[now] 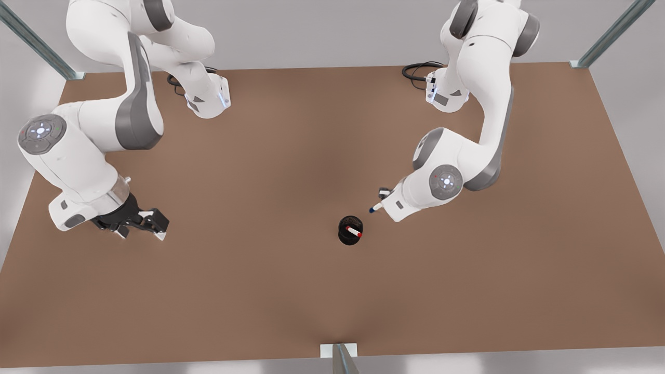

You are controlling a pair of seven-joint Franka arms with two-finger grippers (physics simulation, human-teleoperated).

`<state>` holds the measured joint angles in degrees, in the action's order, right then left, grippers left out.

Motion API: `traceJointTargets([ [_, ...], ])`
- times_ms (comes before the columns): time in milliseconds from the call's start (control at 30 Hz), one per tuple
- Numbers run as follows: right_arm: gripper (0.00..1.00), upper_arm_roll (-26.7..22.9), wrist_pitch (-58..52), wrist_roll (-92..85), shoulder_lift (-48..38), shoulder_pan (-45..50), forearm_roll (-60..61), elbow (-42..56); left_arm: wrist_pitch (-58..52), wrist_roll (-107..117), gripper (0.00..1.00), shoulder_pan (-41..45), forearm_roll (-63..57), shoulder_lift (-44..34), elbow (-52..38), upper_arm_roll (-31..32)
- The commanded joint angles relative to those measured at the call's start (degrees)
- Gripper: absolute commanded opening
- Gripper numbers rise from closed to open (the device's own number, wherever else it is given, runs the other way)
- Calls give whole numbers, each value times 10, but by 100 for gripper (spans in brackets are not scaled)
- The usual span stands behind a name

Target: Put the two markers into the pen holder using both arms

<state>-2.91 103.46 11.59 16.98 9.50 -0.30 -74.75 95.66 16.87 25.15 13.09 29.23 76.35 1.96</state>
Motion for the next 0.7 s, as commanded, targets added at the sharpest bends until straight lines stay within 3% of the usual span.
traceJointTargets([
  [0, 100, -5, -124, -140, 6, 0, 10, 6, 16, 198, 21, 0, 26, 7, -1, 1],
  [667, 100, -1, -138, -155, 20, -15, 6, 29, 104, 284, 21, 22, 27, 25, -2, 20],
])
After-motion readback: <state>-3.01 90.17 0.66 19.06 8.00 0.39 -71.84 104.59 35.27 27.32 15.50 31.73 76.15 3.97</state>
